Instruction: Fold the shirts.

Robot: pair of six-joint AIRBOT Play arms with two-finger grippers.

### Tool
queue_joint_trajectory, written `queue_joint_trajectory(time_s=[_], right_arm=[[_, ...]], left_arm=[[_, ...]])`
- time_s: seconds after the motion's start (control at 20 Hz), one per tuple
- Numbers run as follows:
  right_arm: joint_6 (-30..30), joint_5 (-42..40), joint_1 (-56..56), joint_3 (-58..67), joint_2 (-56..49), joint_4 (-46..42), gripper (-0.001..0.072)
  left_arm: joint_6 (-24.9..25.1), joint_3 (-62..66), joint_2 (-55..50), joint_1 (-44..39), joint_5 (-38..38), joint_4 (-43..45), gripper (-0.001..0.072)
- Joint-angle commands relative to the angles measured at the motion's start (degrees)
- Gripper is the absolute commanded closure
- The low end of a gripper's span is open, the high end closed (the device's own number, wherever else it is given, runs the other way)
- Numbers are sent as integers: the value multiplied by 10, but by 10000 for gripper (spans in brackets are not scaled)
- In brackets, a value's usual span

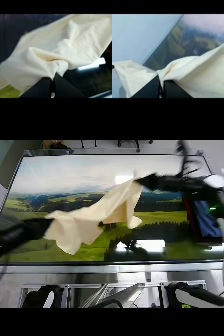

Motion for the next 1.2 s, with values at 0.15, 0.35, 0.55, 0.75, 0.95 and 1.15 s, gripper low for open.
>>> queue_joint_trajectory(time_s=[0.15,0.35,0.55,0.75,0.95,1.15], right_arm=[[-26,-38,-116,80,223,1,693],[-49,-96,-122,80,263,-55,693],[-46,-50,-121,70,172,-59,693],[-45,17,-100,29,10,-43,692],[-87,7,-54,-4,-191,-50,692],[-94,-50,-78,14,-324,-6,453]], left_arm=[[-1,341,-7,0,-58,0,695],[-1,387,-18,0,-36,22,695],[1,385,-115,0,-60,33,694],[15,350,-285,-9,-111,33,695],[97,220,-458,-31,-70,34,694],[101,234,-605,5,-40,29,692]])
